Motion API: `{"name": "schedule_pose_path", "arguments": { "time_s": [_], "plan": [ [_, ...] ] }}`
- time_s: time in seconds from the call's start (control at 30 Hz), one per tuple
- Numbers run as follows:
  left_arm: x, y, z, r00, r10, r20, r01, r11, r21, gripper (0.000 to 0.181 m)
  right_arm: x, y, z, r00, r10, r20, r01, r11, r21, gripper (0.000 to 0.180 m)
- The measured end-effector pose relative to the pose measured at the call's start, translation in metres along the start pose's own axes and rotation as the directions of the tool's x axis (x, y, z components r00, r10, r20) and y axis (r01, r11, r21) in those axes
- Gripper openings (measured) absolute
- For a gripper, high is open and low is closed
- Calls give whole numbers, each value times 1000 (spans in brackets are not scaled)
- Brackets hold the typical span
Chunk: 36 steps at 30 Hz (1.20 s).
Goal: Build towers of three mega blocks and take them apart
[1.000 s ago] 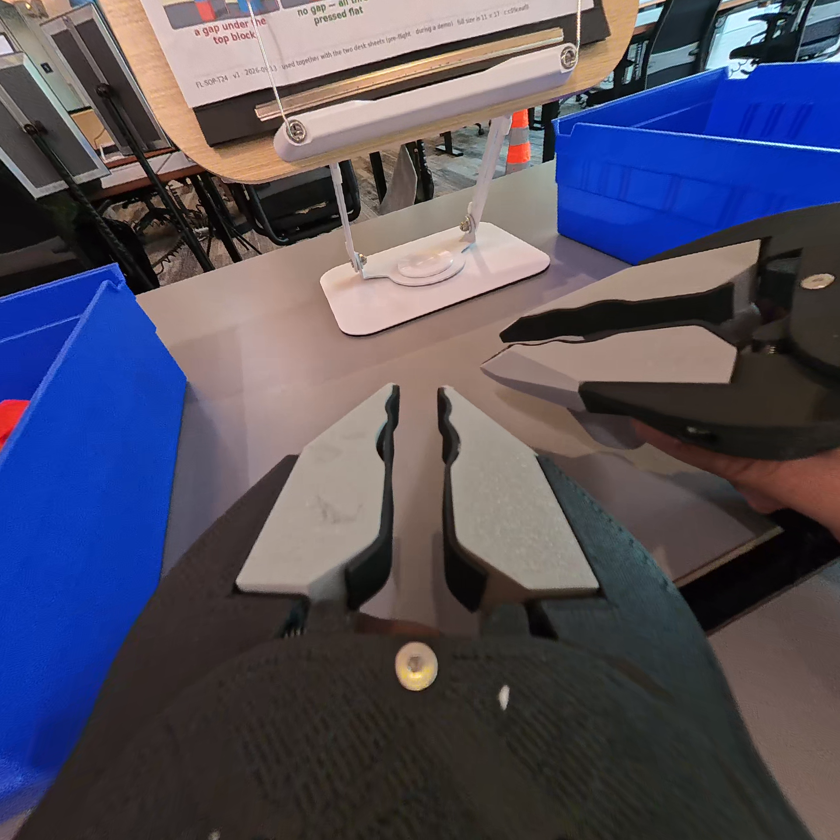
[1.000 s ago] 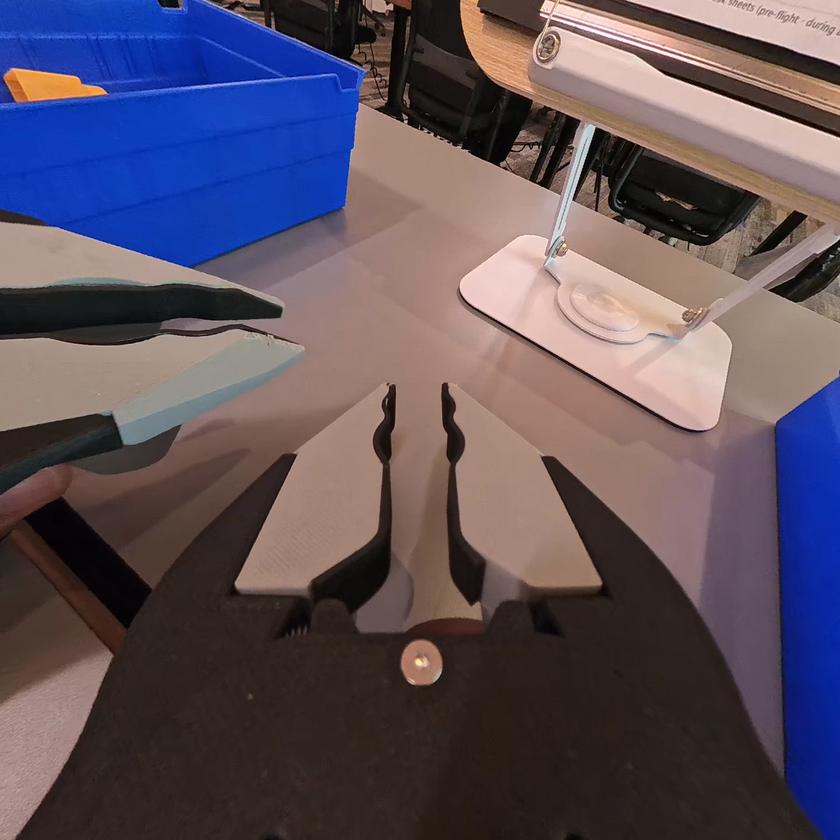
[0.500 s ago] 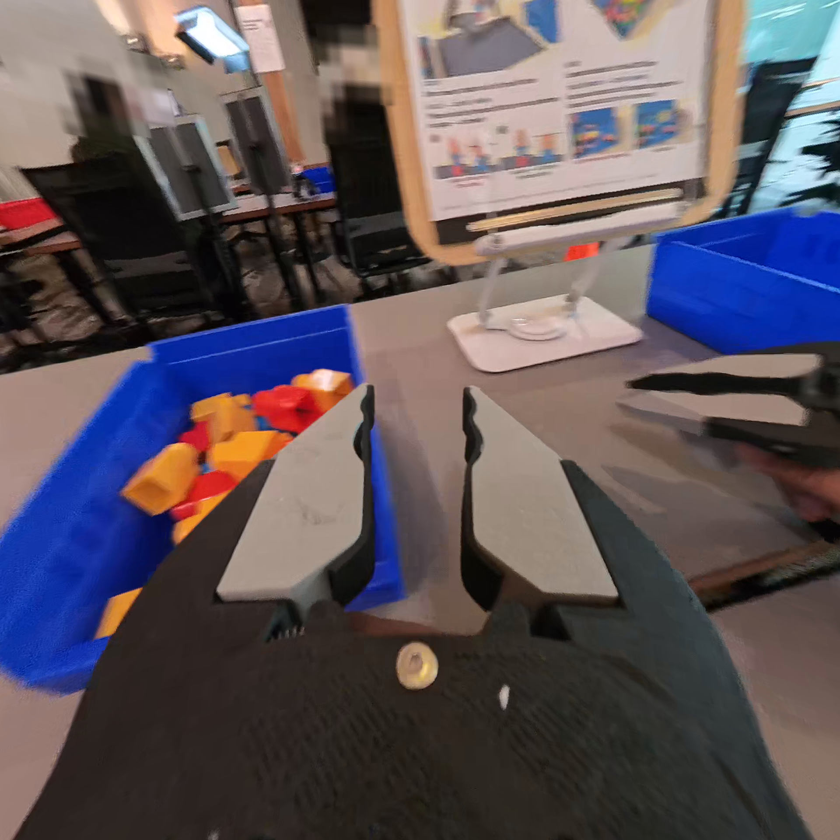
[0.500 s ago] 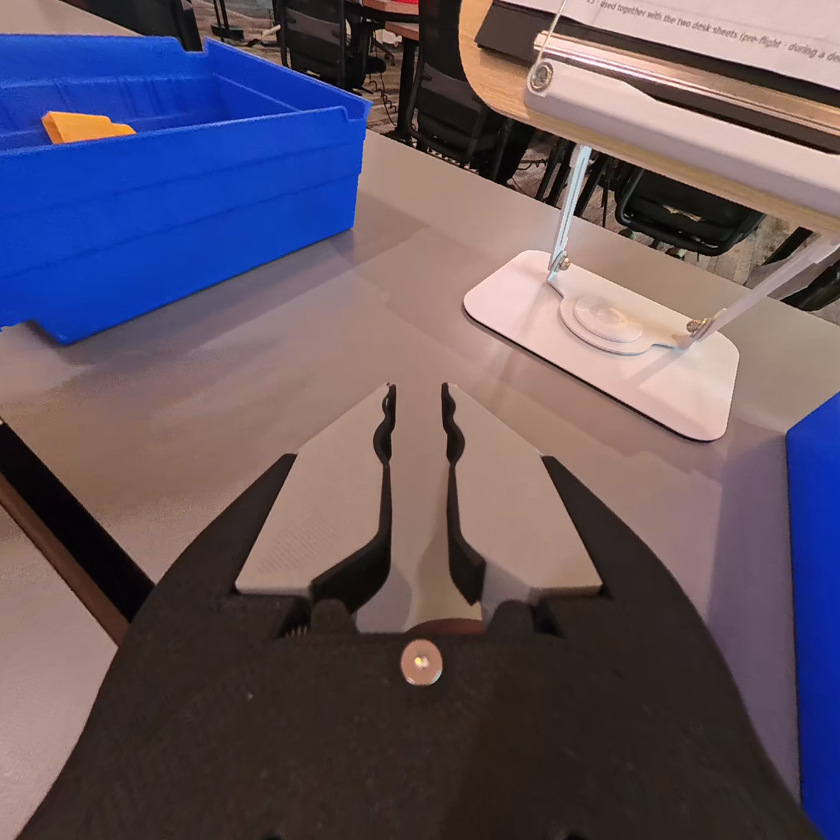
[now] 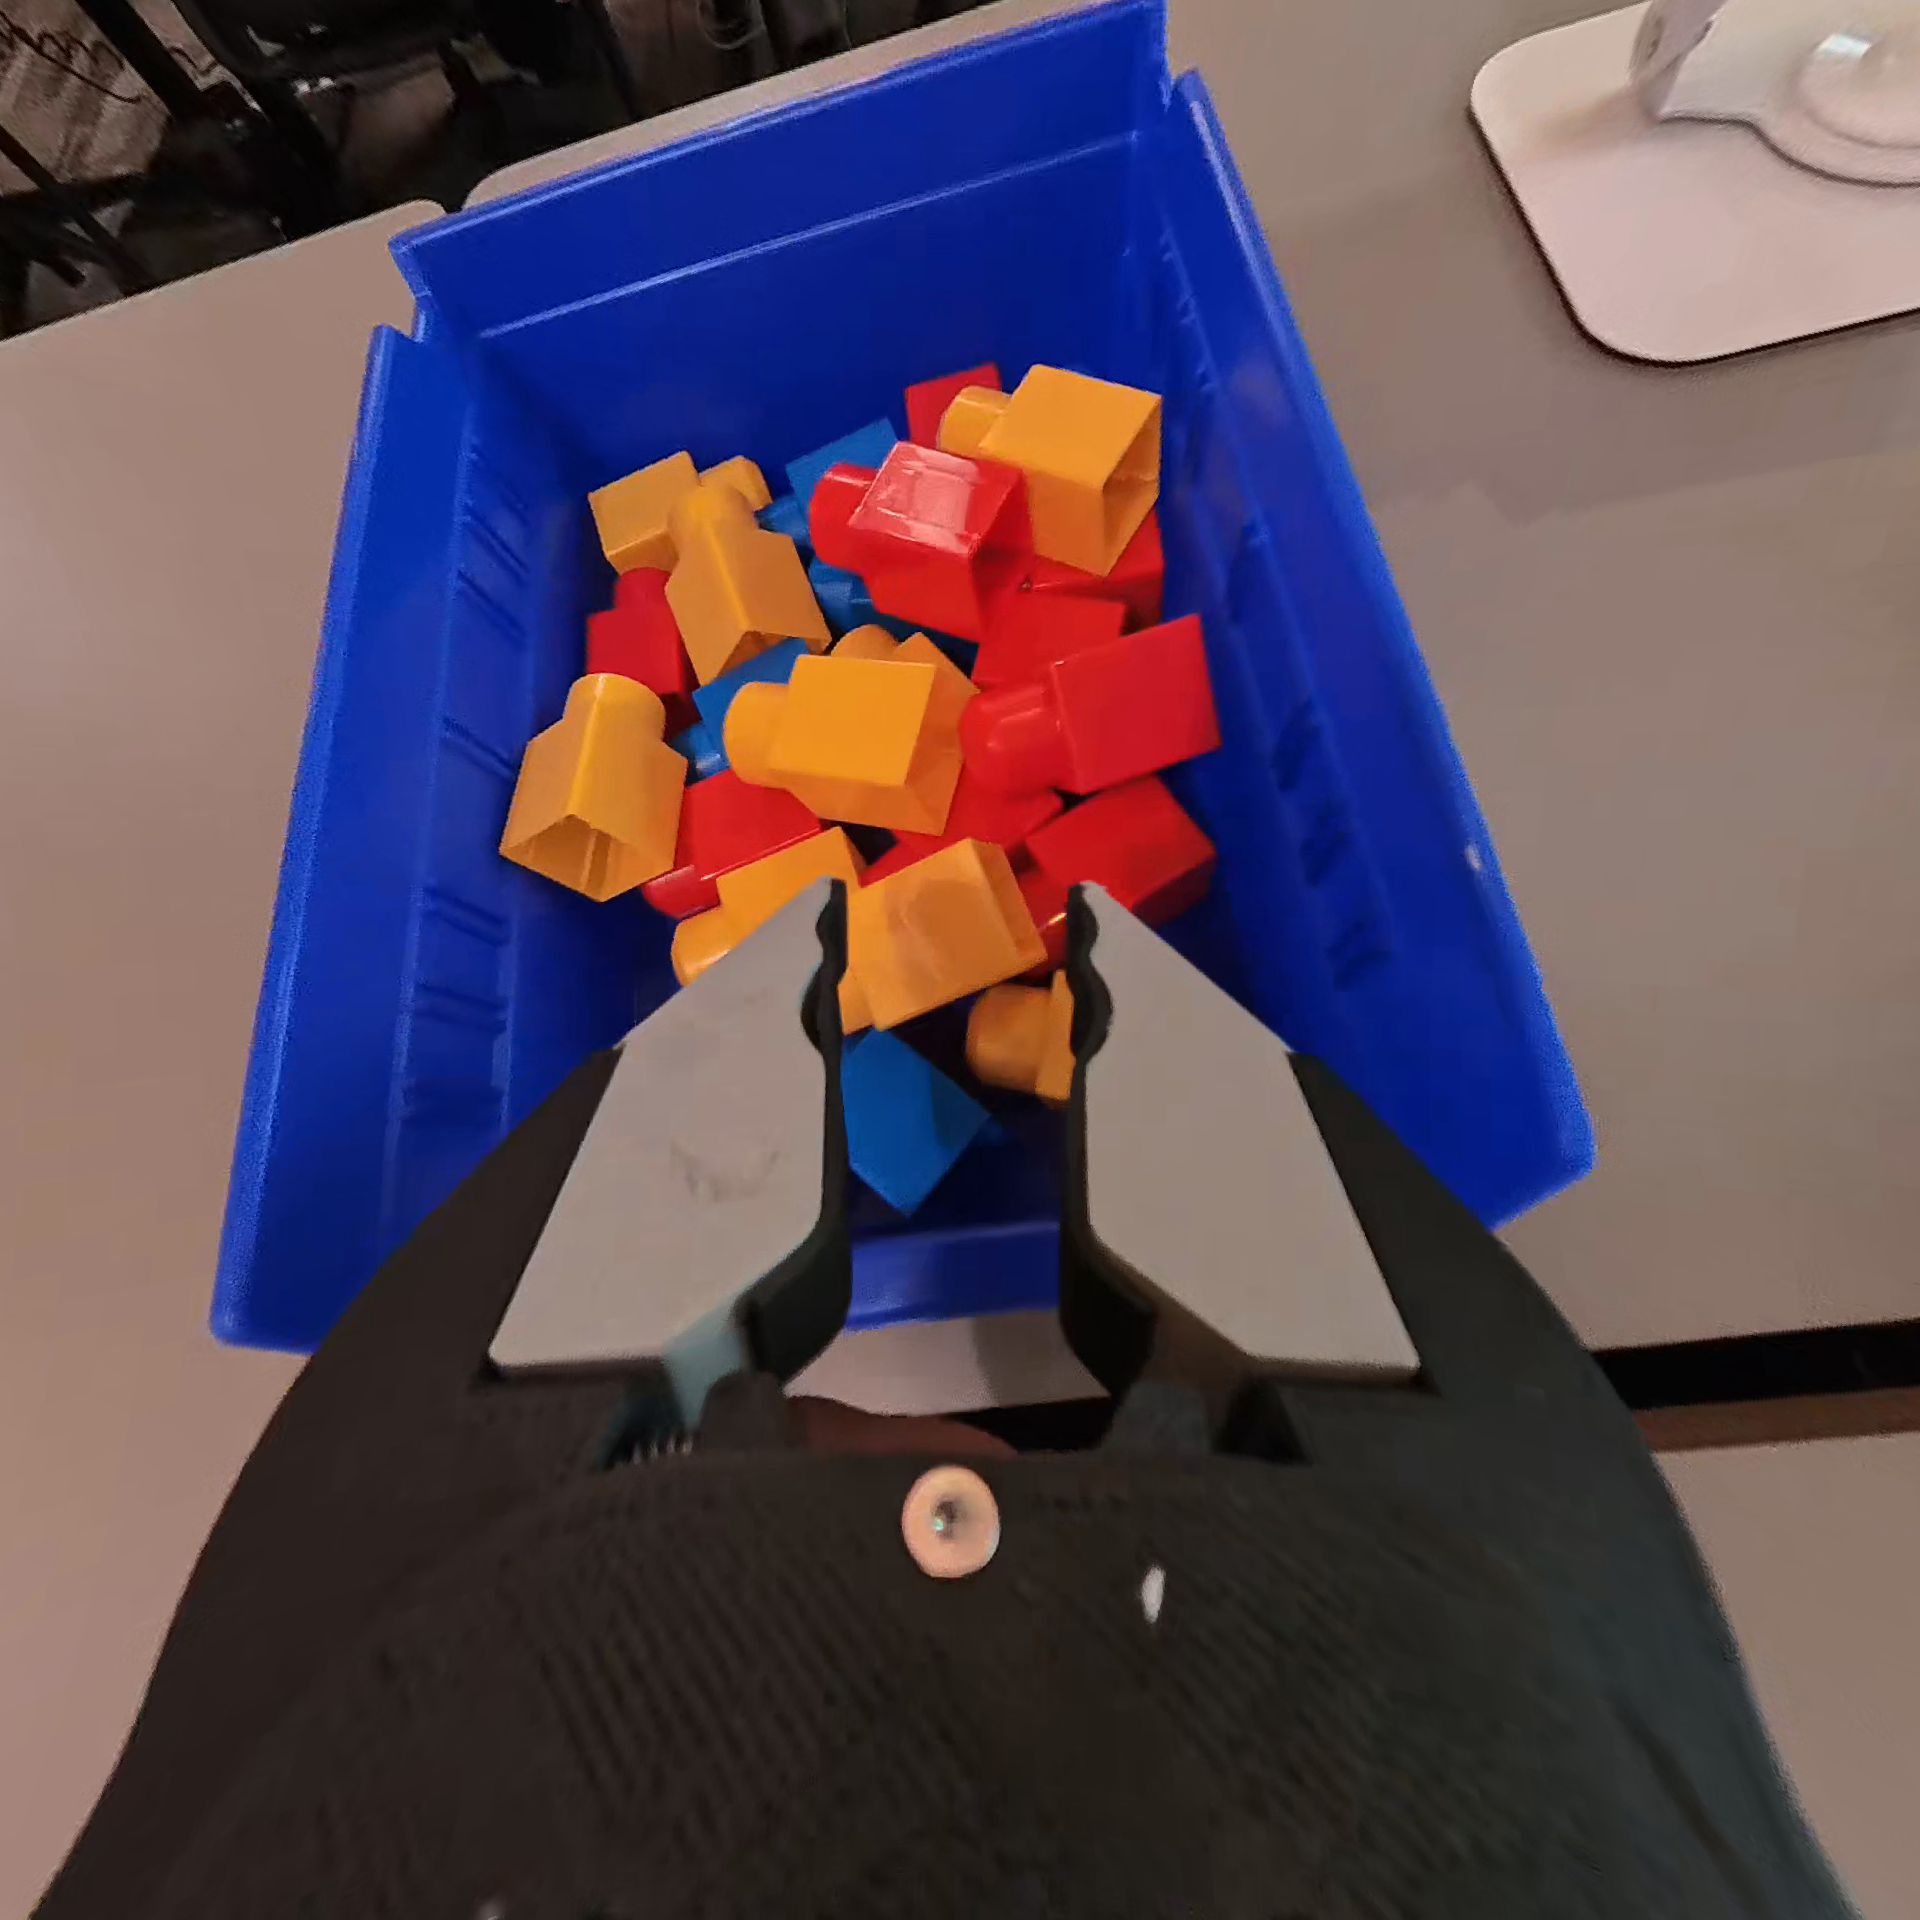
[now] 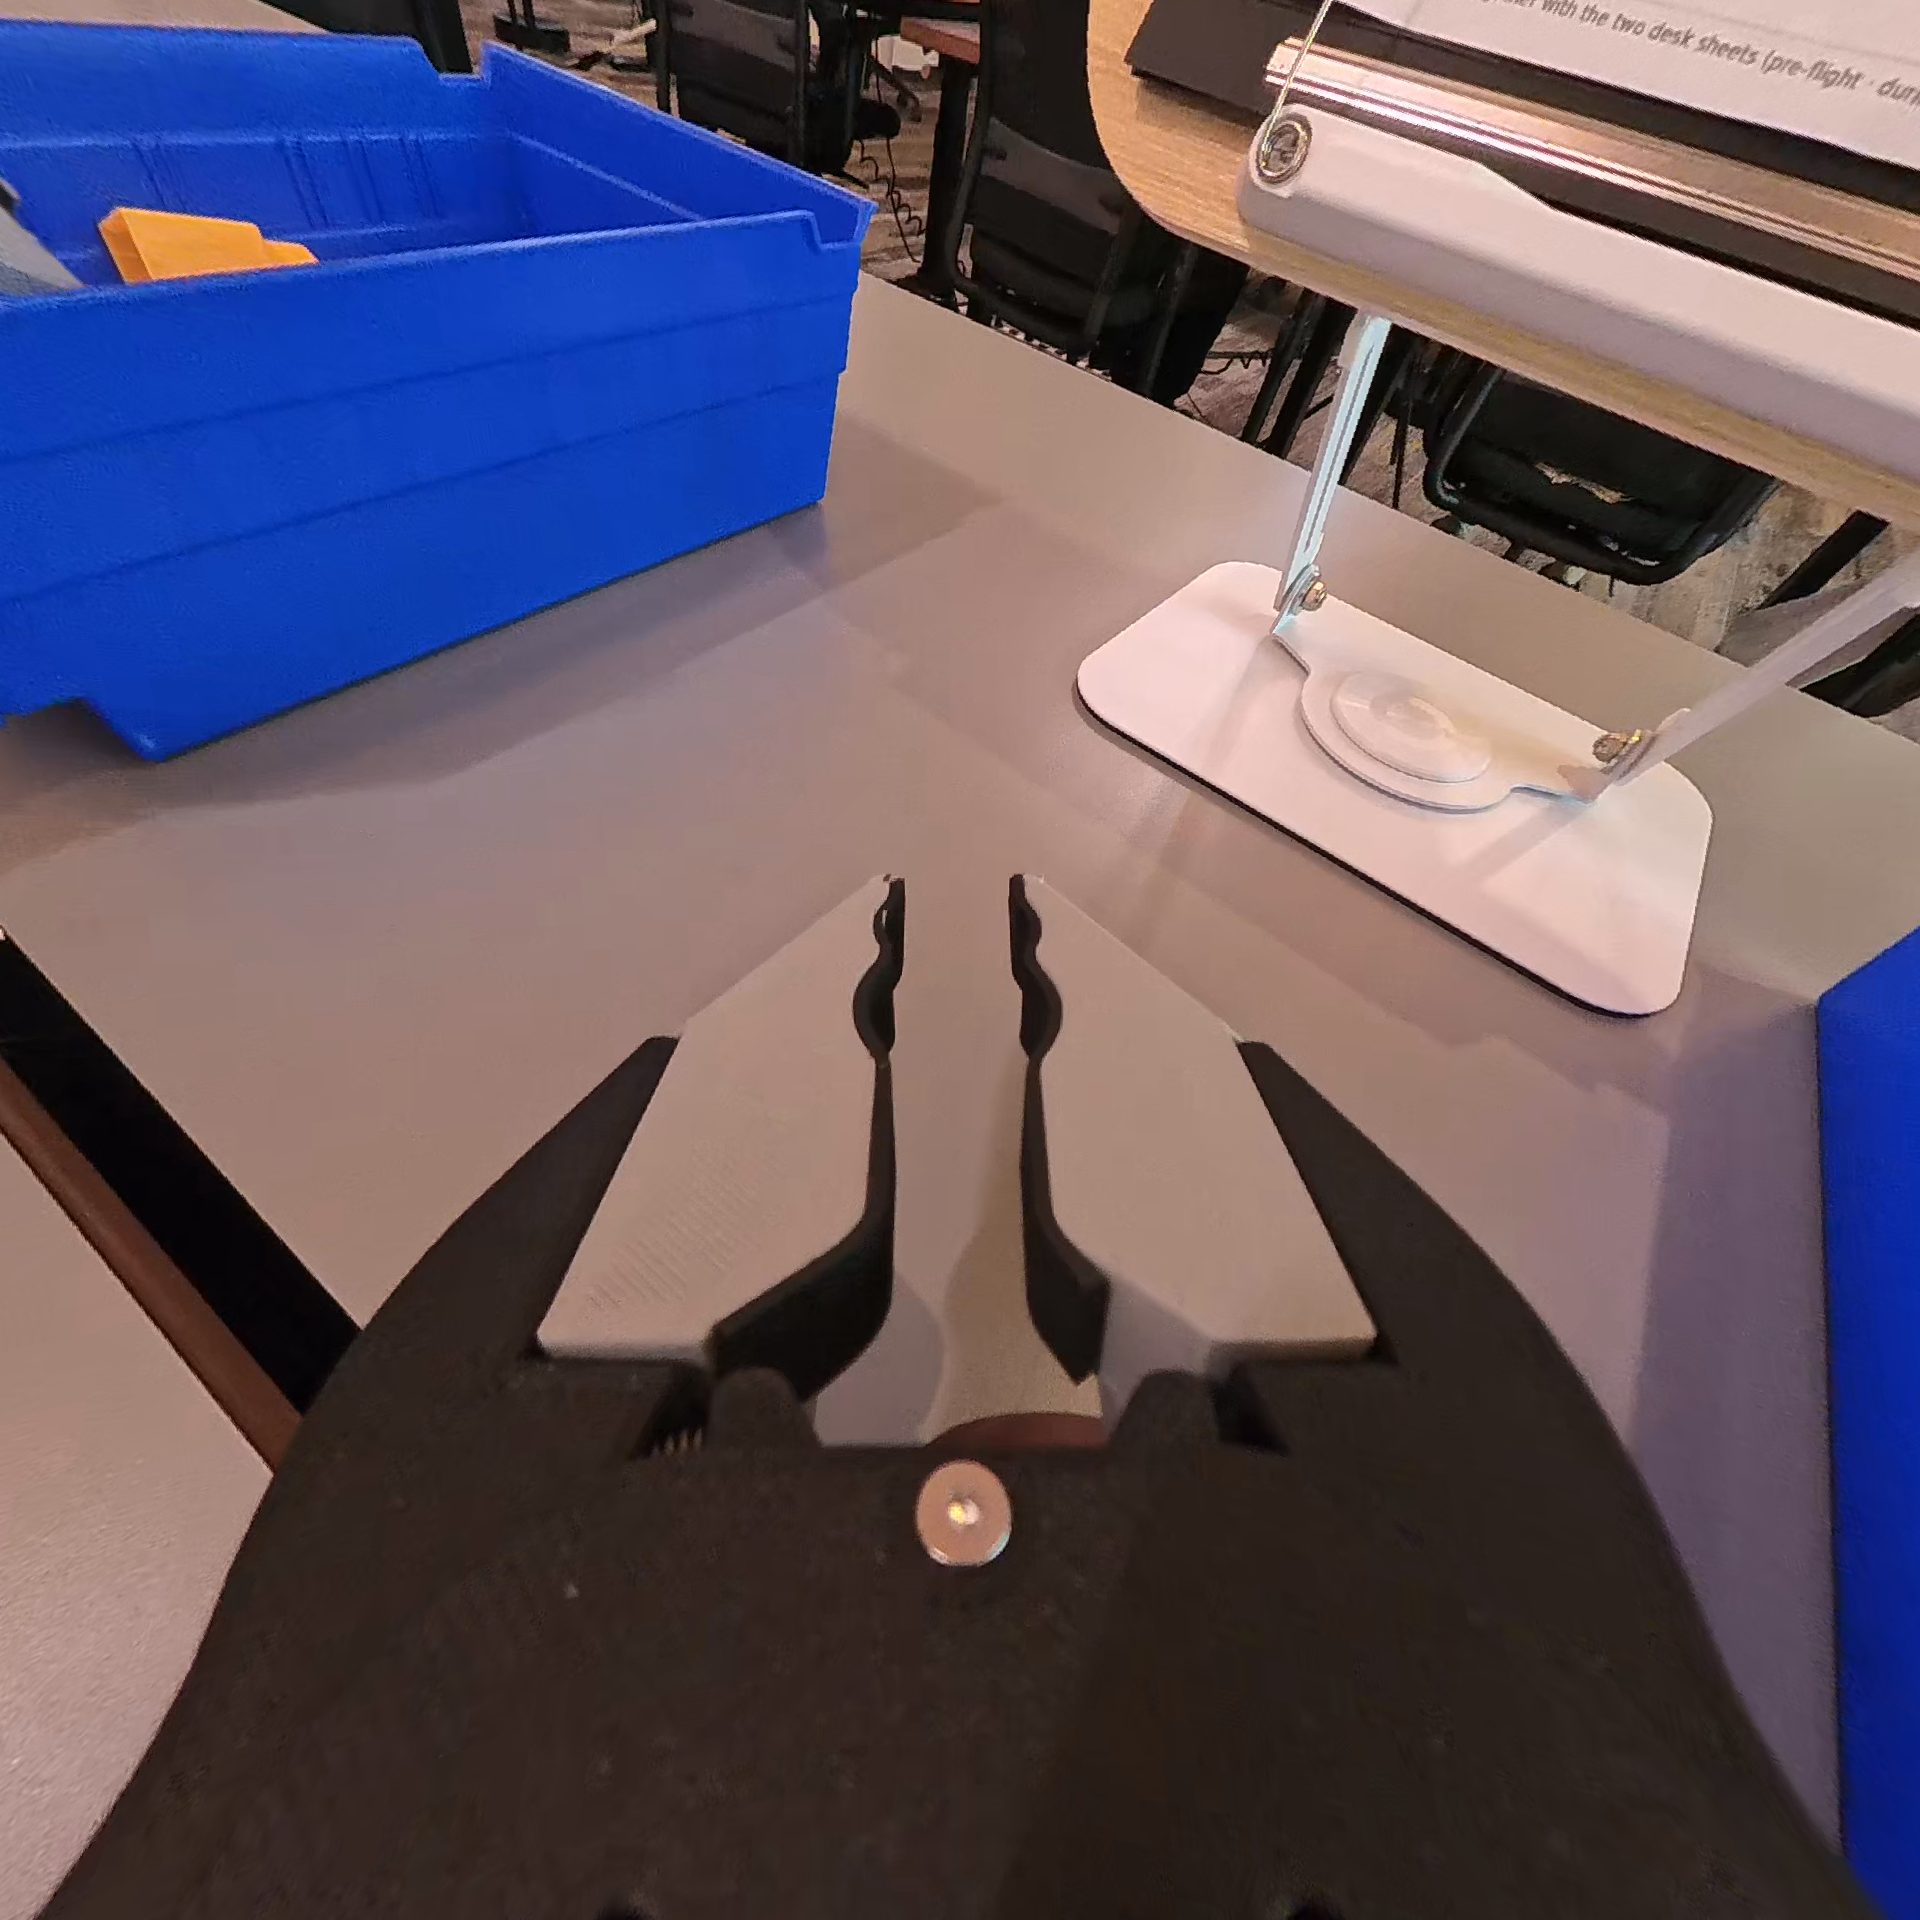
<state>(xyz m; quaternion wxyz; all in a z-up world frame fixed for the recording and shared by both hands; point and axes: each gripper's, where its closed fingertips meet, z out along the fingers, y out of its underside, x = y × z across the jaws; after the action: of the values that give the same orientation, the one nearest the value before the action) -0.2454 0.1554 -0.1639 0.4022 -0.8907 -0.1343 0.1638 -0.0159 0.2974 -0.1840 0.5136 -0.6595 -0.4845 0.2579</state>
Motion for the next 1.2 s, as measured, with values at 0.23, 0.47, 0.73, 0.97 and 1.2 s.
{"name": "schedule_pose_path", "arguments": {
  "time_s": [0.23, 0.47, 0.73, 0.97, 1.2],
  "plan": [
    [-11, 14, 29, 972, 177, 156, -161, 981, -109, 26, 0, -1, 0, 1000, 10, 7, -10, 1000, 3, 17],
    [-27, 3, 19, 960, 181, 213, -174, 983, -50, 1, -3, -3, -1, 1000, 8, 19, -9, 1000, 12, 17],
    [-6, -60, -50, 990, 90, 112, -114, 966, 230, 1, -8, -9, -3, 999, 12, 47, -14, 999, 37, 17],
    [95, -99, -99, 968, 114, -225, -15, 917, 399, 1, -11, -44, -26, 994, 41, 105, -65, 969, 237, 25],
    [148, -101, -93, 891, 47, -452, 122, 933, 337, 1, -51, -66, -48, 947, -43, 318, -82, 926, 370, 38]
  ]
}}
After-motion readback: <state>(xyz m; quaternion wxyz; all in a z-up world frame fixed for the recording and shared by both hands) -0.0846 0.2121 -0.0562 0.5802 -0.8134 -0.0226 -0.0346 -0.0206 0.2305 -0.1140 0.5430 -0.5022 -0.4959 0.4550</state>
